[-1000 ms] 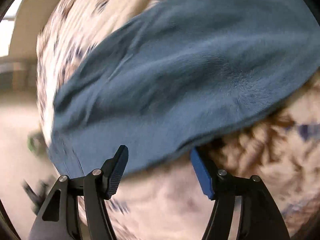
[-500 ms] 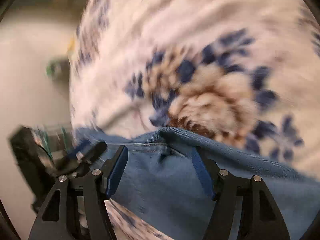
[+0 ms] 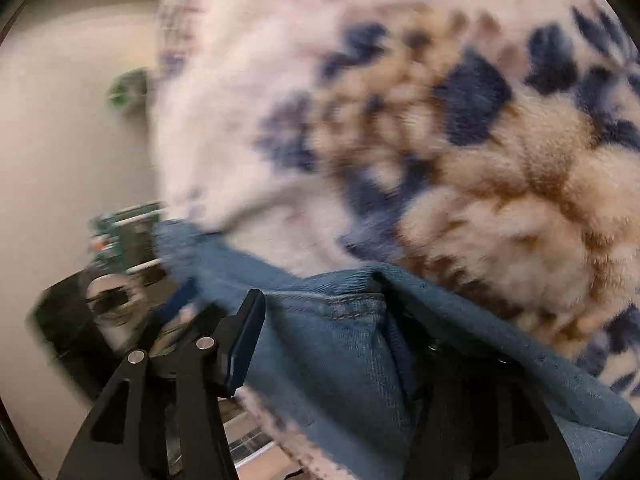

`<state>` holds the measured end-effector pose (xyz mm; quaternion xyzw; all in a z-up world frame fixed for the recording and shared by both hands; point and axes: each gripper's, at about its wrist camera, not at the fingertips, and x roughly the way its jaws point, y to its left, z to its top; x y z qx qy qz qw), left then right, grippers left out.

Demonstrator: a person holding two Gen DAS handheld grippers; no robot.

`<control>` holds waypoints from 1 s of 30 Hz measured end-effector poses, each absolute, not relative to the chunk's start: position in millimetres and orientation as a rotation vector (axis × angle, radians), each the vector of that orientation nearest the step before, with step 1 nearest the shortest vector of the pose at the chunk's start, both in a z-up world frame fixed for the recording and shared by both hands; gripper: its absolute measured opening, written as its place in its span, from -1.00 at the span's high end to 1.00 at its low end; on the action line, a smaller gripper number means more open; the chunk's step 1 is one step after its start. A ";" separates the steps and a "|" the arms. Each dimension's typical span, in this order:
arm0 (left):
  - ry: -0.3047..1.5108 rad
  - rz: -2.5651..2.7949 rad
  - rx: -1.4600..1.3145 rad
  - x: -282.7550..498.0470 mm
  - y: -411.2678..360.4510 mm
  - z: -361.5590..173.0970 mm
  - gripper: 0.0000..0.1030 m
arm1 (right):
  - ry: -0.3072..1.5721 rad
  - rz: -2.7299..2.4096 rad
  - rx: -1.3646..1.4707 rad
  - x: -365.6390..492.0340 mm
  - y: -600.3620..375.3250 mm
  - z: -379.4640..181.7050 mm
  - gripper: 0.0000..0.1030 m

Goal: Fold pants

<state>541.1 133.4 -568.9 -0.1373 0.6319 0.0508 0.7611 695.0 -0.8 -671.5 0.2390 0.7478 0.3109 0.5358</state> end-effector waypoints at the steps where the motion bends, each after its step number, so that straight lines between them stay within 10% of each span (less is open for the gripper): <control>1: 1.371 0.113 -0.307 538.7 135.8 -569.1 -0.76 | 1.761 0.776 0.628 693.8 -10.6 -663.6 0.09; 26: 1.390 0.164 -0.200 505.4 129.1 -592.7 -0.76 | 1.829 0.752 0.503 672.0 27.9 -699.1 0.05; 30: 1.397 0.145 -0.184 504.9 129.6 -599.4 -0.79 | 1.801 0.681 0.514 673.1 10.1 -672.7 0.82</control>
